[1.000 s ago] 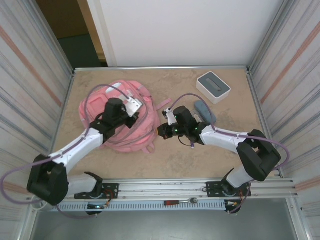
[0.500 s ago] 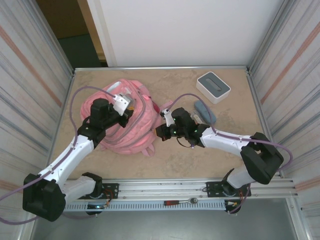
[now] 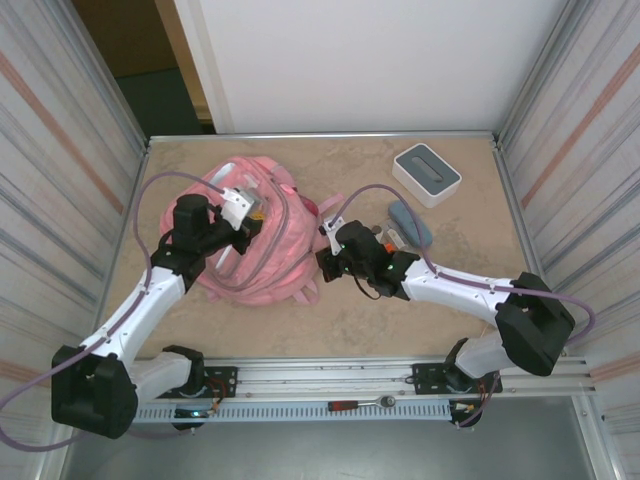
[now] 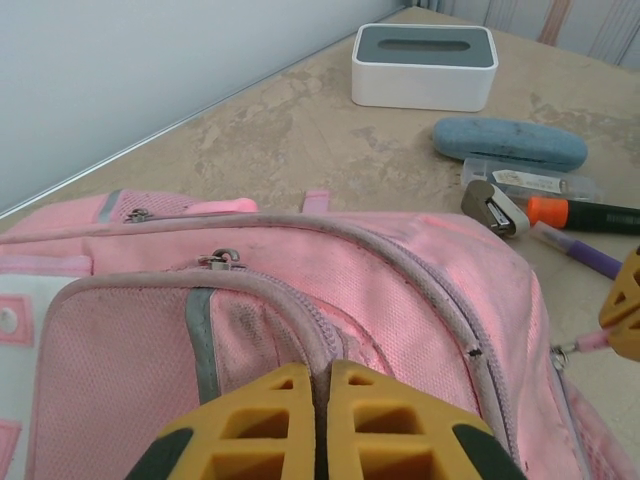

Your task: Pack the student bag

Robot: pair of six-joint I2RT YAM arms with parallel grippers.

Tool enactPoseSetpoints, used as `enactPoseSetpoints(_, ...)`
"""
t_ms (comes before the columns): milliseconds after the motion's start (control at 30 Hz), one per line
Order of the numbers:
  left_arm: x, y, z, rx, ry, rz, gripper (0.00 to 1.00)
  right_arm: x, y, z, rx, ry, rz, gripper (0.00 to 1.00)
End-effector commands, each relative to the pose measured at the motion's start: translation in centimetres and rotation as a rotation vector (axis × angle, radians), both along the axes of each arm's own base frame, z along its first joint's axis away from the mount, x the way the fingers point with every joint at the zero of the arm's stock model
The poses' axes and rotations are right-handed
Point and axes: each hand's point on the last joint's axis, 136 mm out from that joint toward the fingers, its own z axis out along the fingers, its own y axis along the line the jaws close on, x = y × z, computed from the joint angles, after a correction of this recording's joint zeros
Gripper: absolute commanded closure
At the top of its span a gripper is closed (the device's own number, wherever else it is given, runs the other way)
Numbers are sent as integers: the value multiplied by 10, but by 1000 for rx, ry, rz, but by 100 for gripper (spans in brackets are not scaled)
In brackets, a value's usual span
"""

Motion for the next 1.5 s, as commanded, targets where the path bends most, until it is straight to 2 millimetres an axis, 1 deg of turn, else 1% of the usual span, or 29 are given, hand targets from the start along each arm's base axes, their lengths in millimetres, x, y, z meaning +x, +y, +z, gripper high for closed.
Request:
enactPoseSetpoints(0, 3, 5, 13, 13, -64, -11, 100, 23, -37, 10, -129, -102, -144, 100)
enactPoseSetpoints(100, 9, 9, 8, 35, -48, 18, 100, 14, -23, 15, -86, -103, -67, 100)
enactPoseSetpoints(233, 15, 10, 3, 30, -24, 39, 100, -10, 10, 30, 0, -108, 97, 100)
enactPoseSetpoints(300, 18, 9, 3, 13, -18, 46, 100, -23, 26, 37, 32, -106, 171, 100)
enactPoseSetpoints(367, 21, 9, 5, -11, -17, 63, 100, -33, 38, 41, 54, -97, 225, 100)
enactPoseSetpoints(500, 26, 11, 11, -13, -34, 129, 100, -44, 51, 39, 67, -69, 281, 100)
enactPoseSetpoints(633, 30, 12, 16, -13, -43, 187, 100, -51, 60, 30, 73, -32, 302, 100)
enactPoseSetpoints(800, 35, 13, 19, -18, -43, 254, 100, -59, 74, 26, 106, 2, 325, 100)
enactPoseSetpoints(933, 34, 11, 18, -21, -46, 264, 100, -62, 78, 23, 116, 21, 329, 100)
enactPoseSetpoints(1000, 34, 10, 16, -14, -43, 257, 100, -60, 75, 22, 103, 19, 313, 100)
enactPoseSetpoints(1067, 33, 10, 12, 2, -38, 250, 100, -51, 66, 19, 76, 13, 259, 100)
enactPoseSetpoints(1167, 30, 11, 6, 17, -30, 225, 100, -32, 43, 19, 47, 0, 143, 100)
enactPoseSetpoints(1233, 26, 11, 3, 16, -18, 184, 100, -24, 31, 20, 40, -12, 94, 100)
enactPoseSetpoints(1267, 24, 11, -1, 23, -6, 166, 100, -23, 28, 22, 45, -16, 85, 100)
enactPoseSetpoints(1333, 21, 11, -9, 43, 13, 146, 100, -24, 29, 26, 79, -11, 96, 100)
enactPoseSetpoints(1367, 19, 10, -13, 50, 23, 134, 97, -26, 32, 29, 101, -5, 108, 100)
enactPoseSetpoints(1400, 18, 9, -16, 48, 30, 130, 86, -27, 35, 32, 121, -1, 118, 100)
enactPoseSetpoints(1433, 16, 9, -17, 40, 30, 125, 81, -28, 38, 34, 135, 2, 125, 100)
enactPoseSetpoints(1467, 13, 8, -18, 33, 29, 117, 80, -29, 40, 36, 150, 3, 131, 100)
